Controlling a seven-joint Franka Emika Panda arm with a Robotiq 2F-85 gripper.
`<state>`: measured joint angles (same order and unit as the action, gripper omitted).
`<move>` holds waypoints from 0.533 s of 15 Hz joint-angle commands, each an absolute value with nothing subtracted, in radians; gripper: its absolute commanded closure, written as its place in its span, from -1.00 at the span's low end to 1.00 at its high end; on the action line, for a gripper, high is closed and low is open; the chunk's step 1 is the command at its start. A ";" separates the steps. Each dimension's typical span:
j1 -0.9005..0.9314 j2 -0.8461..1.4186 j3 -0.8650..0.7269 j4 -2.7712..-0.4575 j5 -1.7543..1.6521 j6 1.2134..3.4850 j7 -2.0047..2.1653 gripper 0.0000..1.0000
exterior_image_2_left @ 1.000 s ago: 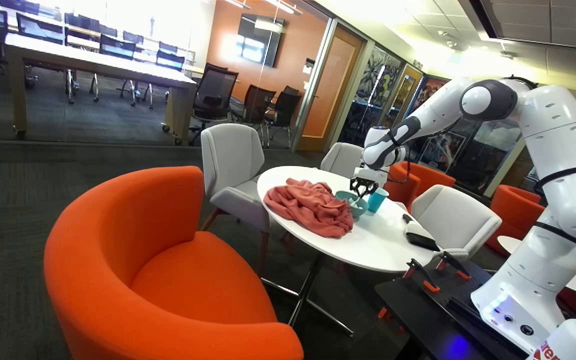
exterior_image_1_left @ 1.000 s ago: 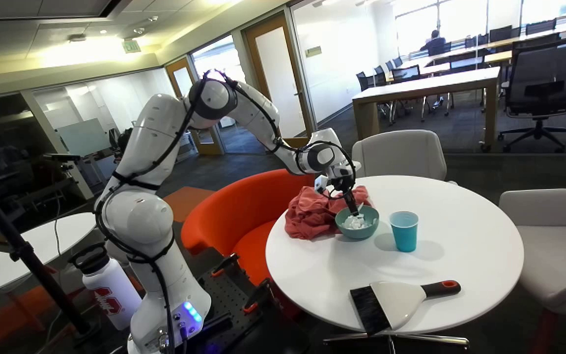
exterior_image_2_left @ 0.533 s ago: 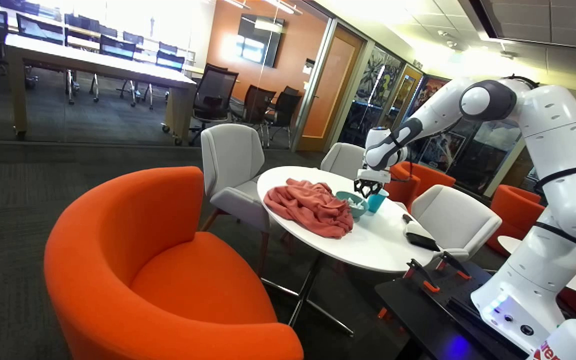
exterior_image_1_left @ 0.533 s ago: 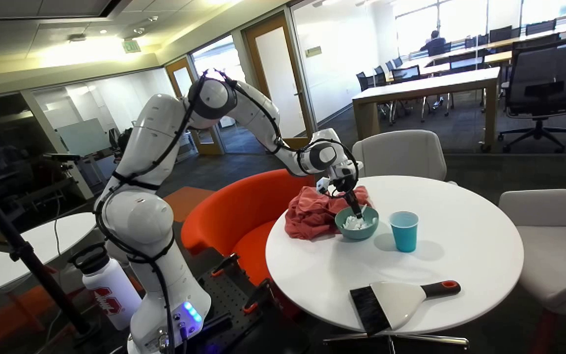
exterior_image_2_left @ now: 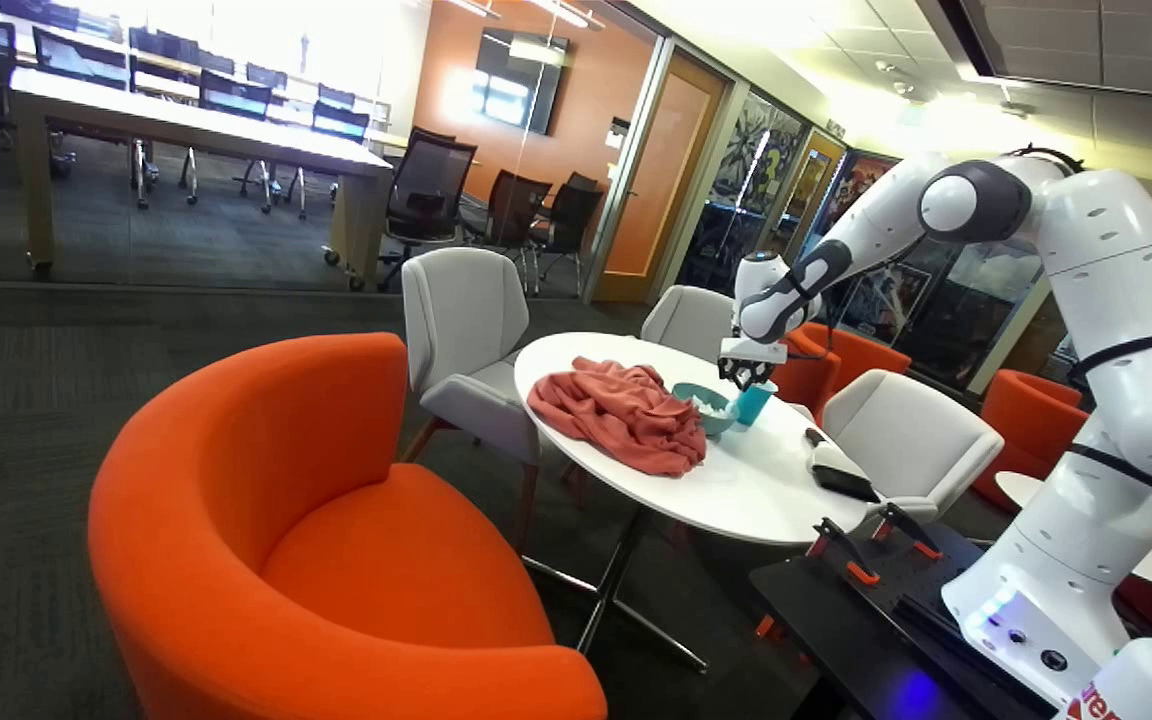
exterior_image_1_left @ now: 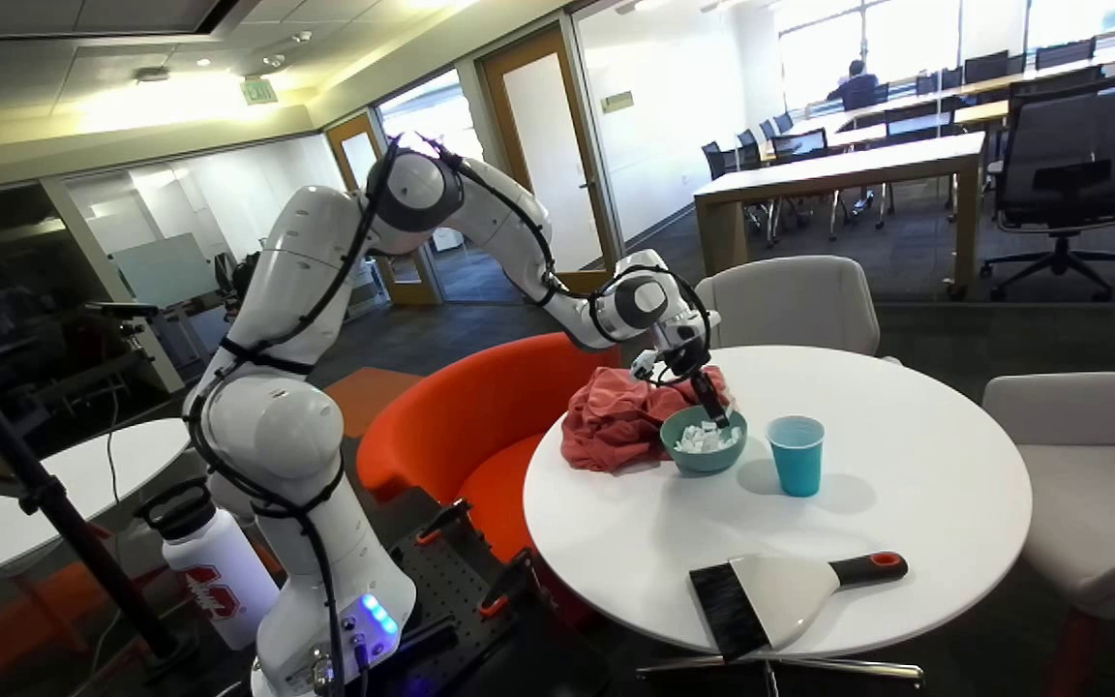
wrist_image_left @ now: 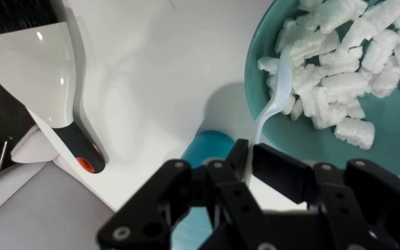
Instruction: Pick up the white spoon from the table and use it to stir the contents in the green bowl
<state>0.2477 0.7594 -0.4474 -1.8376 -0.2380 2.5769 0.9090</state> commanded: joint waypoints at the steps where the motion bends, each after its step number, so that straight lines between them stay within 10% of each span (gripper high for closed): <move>1: 0.275 0.747 -0.474 -1.859 -0.299 2.593 0.988 0.94; 8: 0.279 0.766 -0.477 -1.857 -0.358 2.697 1.083 0.94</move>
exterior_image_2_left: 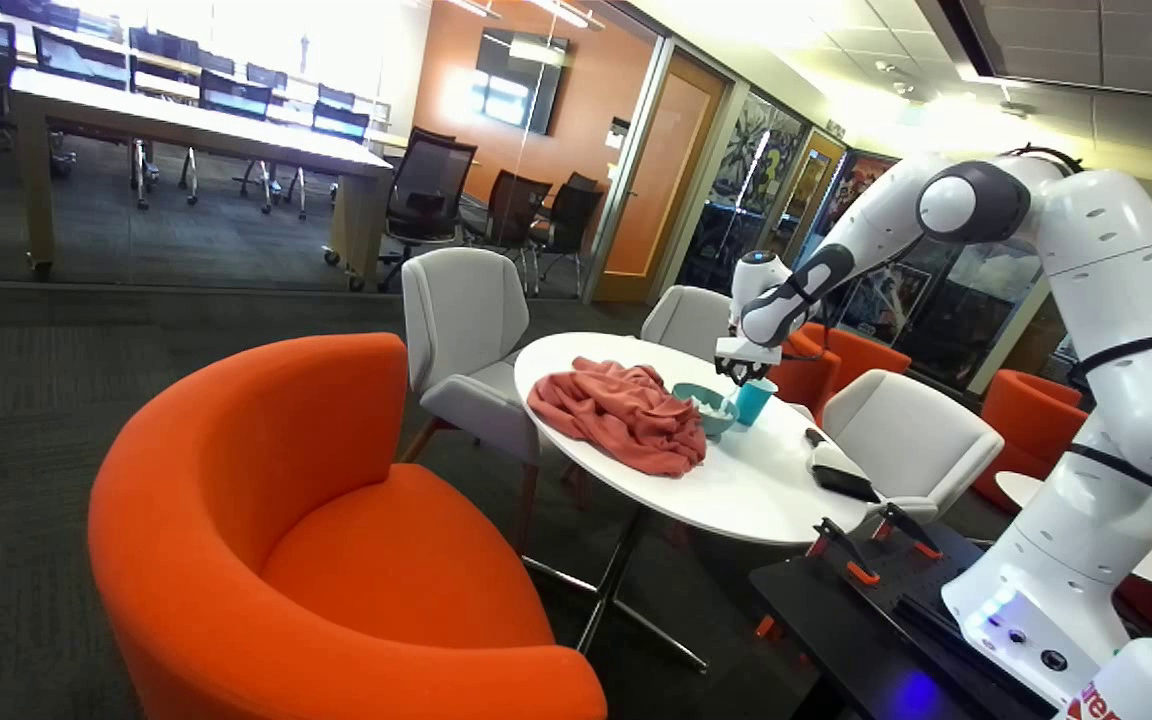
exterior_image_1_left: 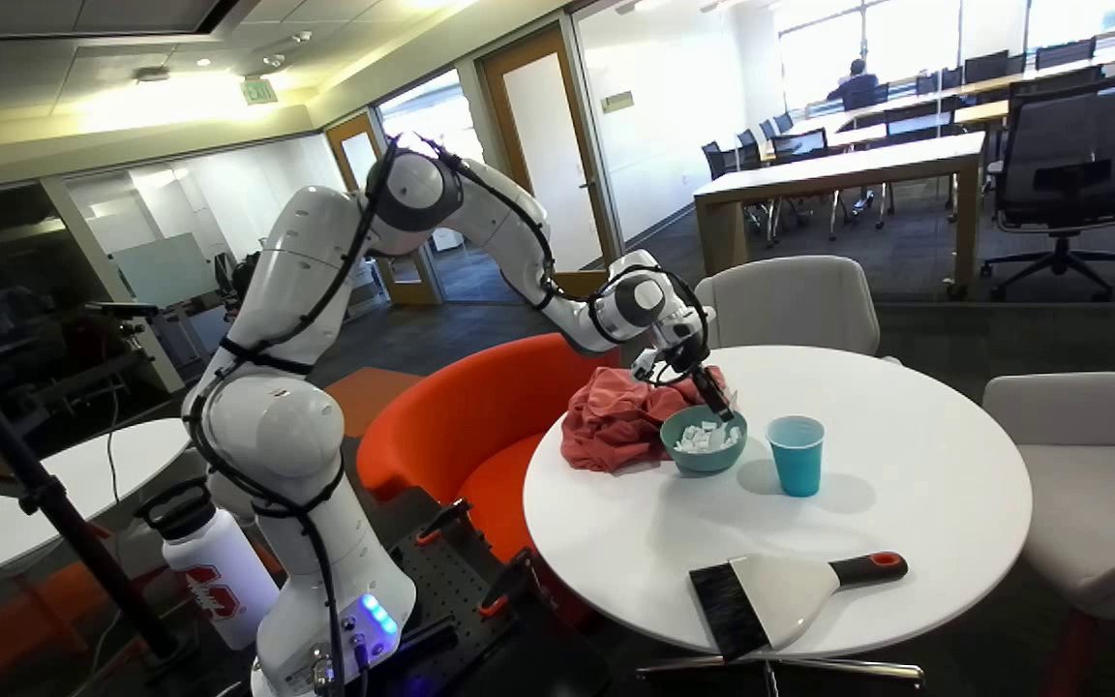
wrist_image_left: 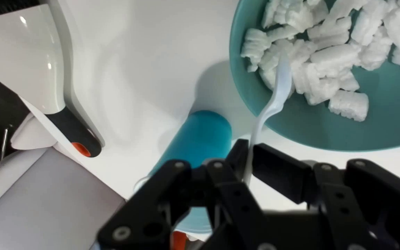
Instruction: Pick up the white spoon from the table and use it to stir the contents in the green bowl
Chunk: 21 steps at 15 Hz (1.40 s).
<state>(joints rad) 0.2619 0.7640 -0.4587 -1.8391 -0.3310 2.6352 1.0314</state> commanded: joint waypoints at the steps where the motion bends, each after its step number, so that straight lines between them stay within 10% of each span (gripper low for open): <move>1: 0.277 0.770 -0.475 -1.857 -0.353 2.717 1.084 0.94; 21: 0.255 0.860 -0.444 -1.842 -0.177 2.939 1.003 0.94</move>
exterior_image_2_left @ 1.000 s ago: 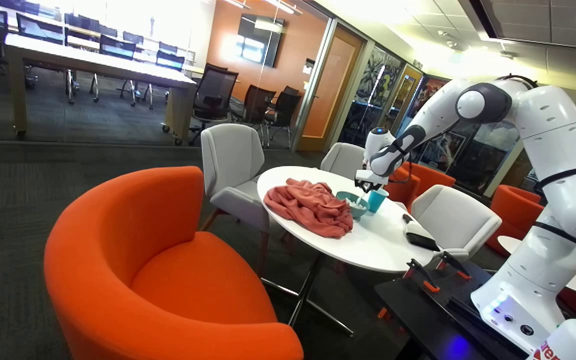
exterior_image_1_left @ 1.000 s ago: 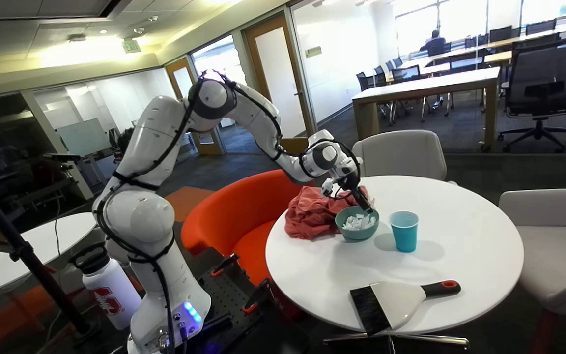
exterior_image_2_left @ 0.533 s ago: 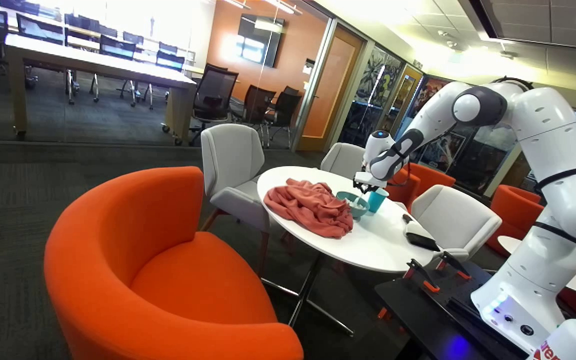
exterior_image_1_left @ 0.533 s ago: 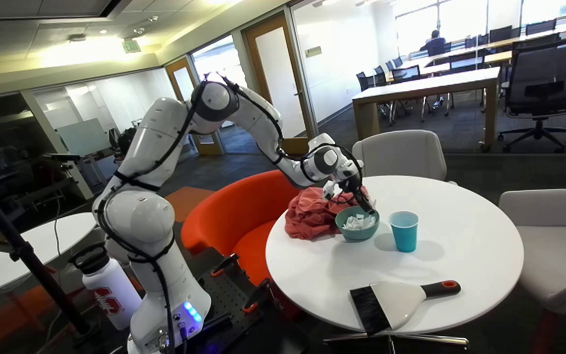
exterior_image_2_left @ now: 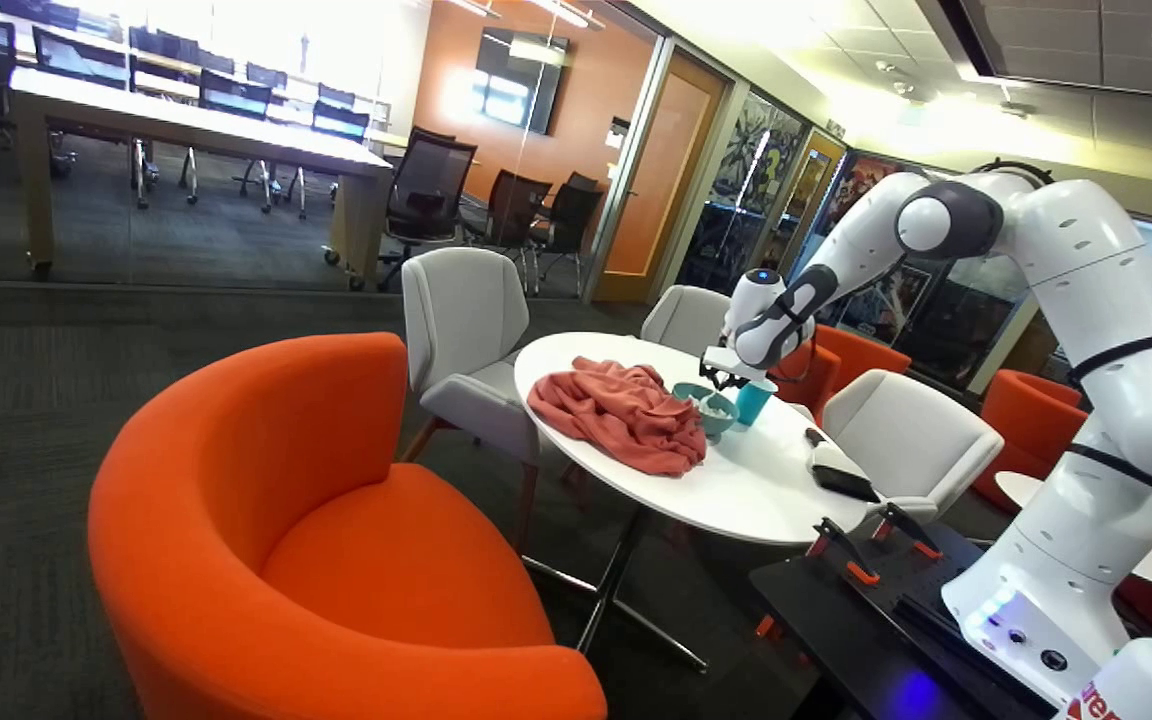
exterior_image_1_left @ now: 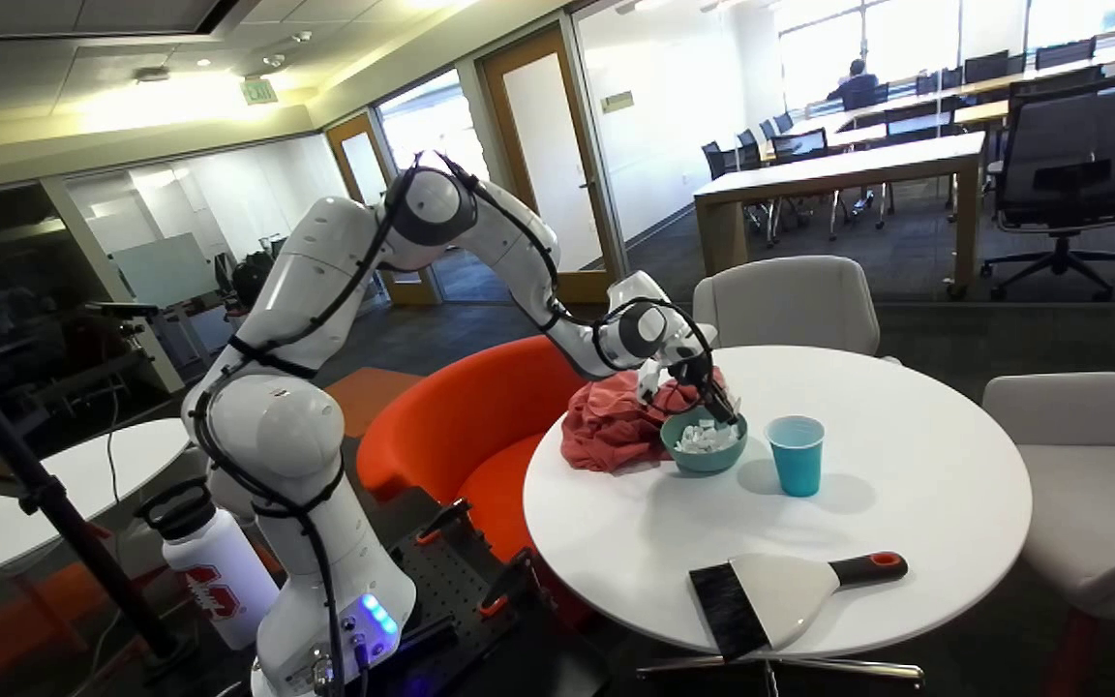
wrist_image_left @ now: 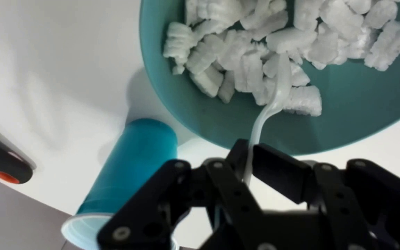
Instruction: Pick up the white spoon from the table and use it to stir the contents in the green bowl
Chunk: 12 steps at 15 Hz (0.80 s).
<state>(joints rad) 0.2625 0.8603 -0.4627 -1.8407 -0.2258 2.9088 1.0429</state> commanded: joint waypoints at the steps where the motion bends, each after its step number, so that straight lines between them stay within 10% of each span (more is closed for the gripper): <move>1: 0.253 0.859 -0.436 -1.843 -0.164 2.941 0.997 0.94; 12: 0.187 0.768 -0.323 -1.895 -0.024 2.879 0.792 0.94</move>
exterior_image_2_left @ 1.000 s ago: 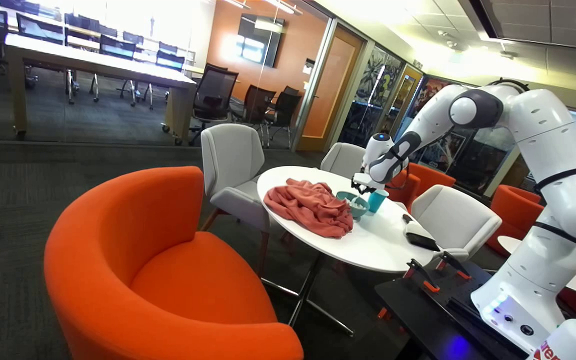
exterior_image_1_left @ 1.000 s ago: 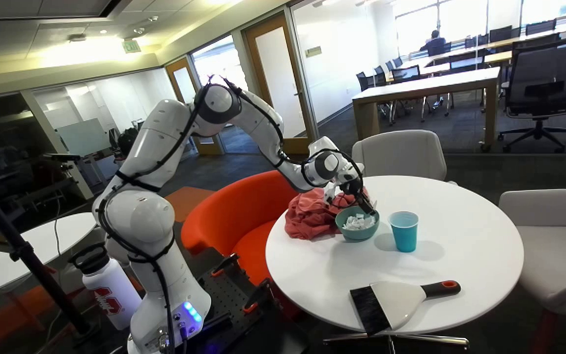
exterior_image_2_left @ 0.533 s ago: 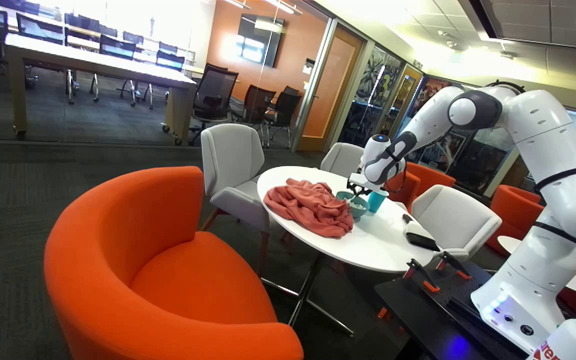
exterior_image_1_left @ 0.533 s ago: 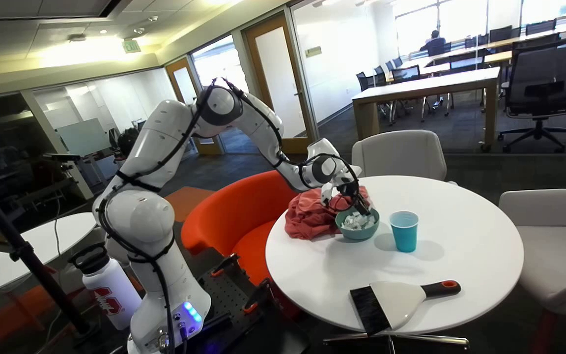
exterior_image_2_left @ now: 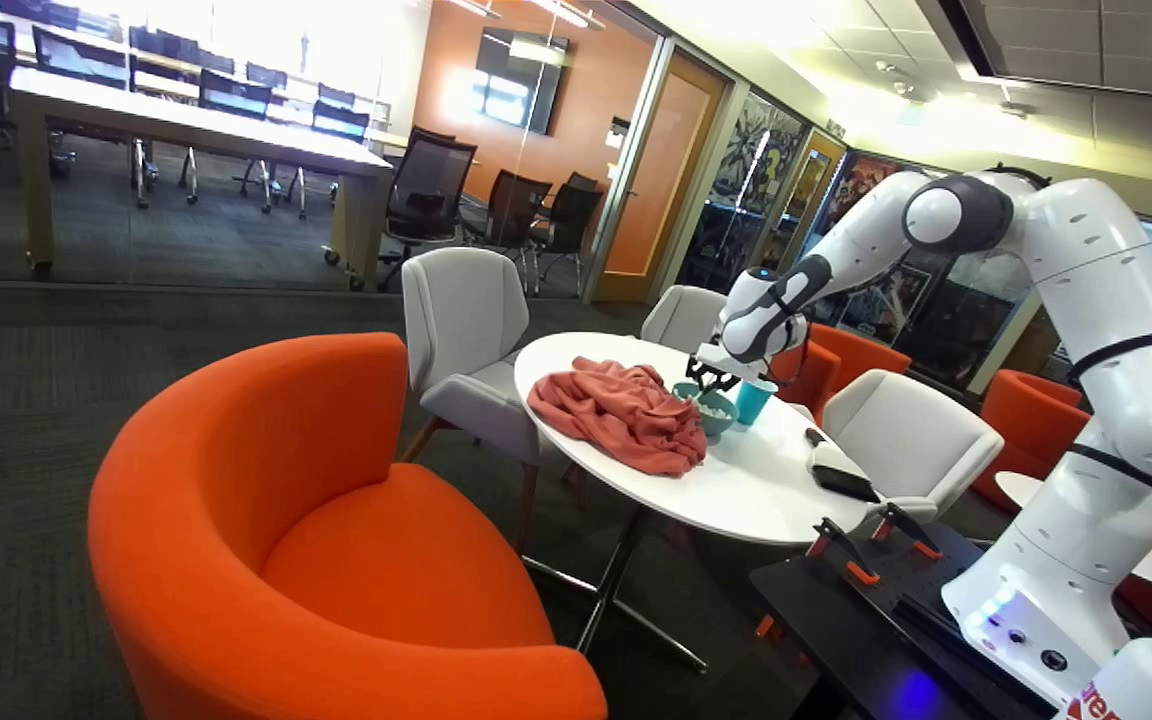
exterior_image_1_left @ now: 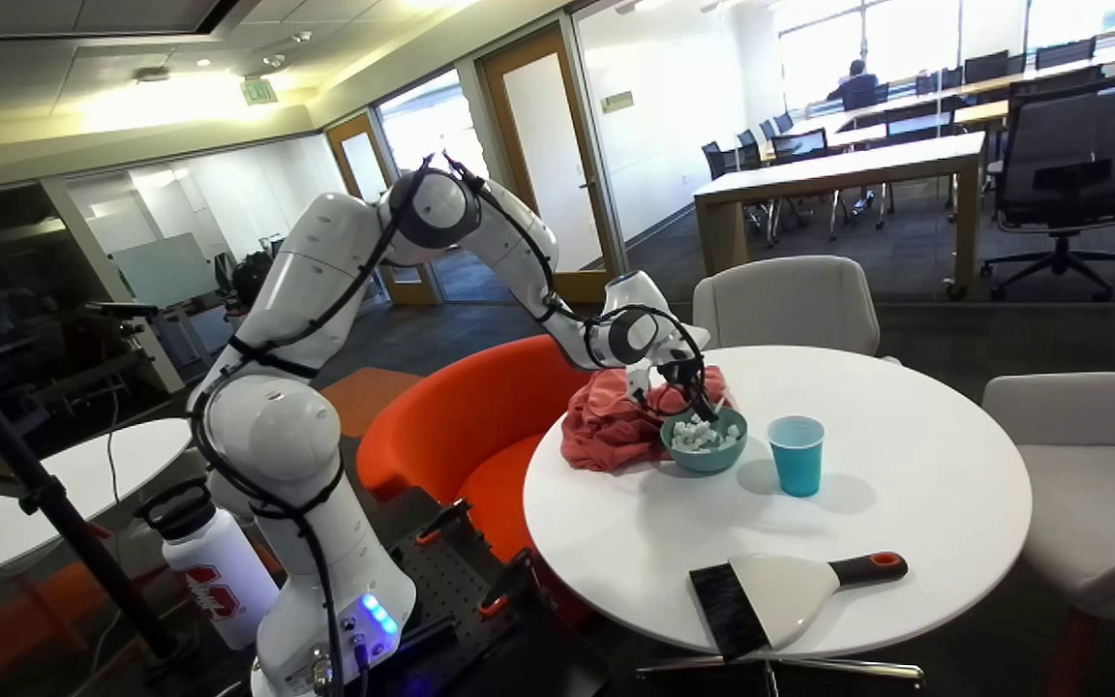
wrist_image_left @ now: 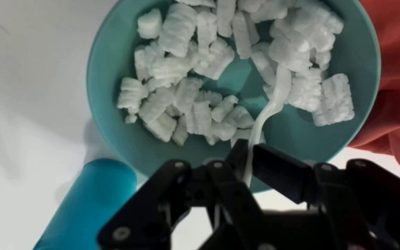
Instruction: Pick up the white spoon from the table and use it to stir the contents in the green bowl
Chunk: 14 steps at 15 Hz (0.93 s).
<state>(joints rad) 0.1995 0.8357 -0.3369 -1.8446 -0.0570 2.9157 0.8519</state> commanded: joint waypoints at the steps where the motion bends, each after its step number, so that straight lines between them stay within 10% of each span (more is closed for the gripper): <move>1: 0.192 0.761 -0.332 -1.899 -0.020 2.868 0.788 0.94; 14: 0.191 0.520 -0.371 -2.096 -0.049 2.834 0.751 0.94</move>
<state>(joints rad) 0.1930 0.6553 -0.3720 -1.9748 -0.0427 2.8563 0.8067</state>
